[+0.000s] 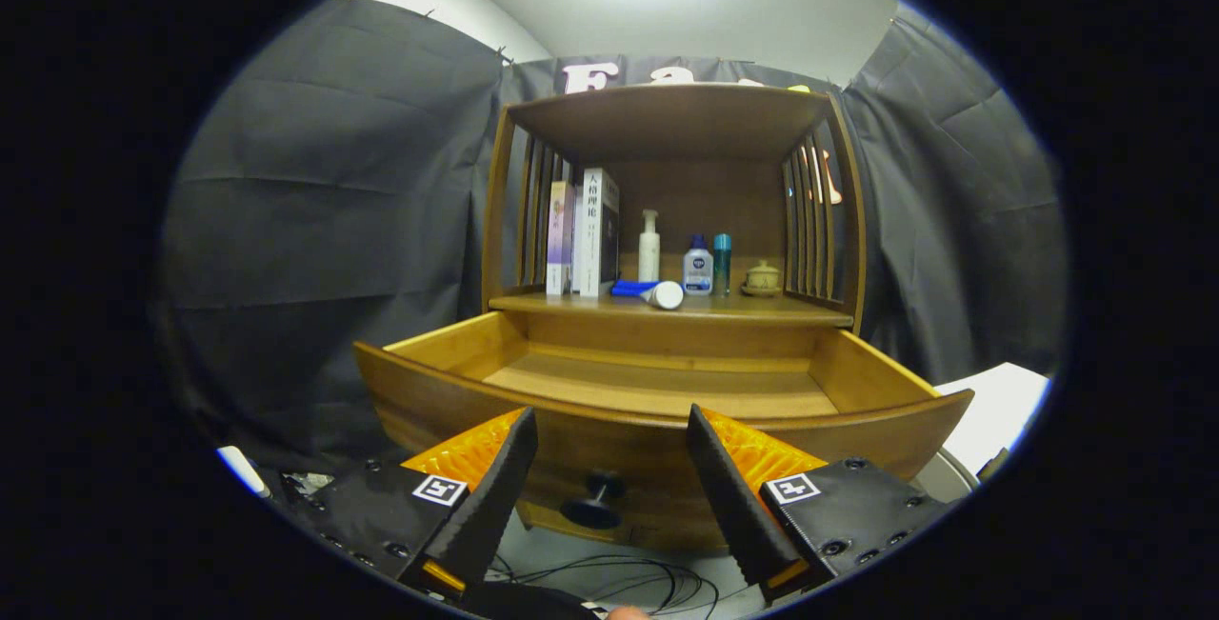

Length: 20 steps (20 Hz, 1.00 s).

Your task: Pull open the drawer, take out the items inside it, and place them on the countertop above the cabinet.

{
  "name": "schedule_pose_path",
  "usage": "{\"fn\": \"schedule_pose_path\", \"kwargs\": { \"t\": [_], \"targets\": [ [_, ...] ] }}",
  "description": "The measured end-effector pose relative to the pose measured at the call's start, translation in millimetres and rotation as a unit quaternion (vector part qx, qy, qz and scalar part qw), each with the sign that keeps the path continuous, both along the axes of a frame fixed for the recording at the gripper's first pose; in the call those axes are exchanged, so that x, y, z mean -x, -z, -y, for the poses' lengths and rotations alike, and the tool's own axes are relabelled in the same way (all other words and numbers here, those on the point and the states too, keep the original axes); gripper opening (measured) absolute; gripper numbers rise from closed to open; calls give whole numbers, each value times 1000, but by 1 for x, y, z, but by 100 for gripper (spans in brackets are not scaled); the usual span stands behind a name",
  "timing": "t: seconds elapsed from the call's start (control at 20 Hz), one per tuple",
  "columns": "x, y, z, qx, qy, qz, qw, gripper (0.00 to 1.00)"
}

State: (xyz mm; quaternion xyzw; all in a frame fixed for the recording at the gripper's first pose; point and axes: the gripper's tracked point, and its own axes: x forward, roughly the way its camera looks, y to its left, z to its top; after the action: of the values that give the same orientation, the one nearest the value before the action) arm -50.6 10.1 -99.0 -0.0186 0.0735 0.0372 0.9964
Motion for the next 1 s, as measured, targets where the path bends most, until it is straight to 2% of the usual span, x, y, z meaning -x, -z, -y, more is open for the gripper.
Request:
{"fn": "schedule_pose_path", "kwargs": {
  "t": [0.6, 1.0],
  "targets": [
    [-2, 57, 4, 6, 25, -56, 998, 96],
    [-4, 60, 3, 23, 38, -43, 998, 95]
  ]
}}
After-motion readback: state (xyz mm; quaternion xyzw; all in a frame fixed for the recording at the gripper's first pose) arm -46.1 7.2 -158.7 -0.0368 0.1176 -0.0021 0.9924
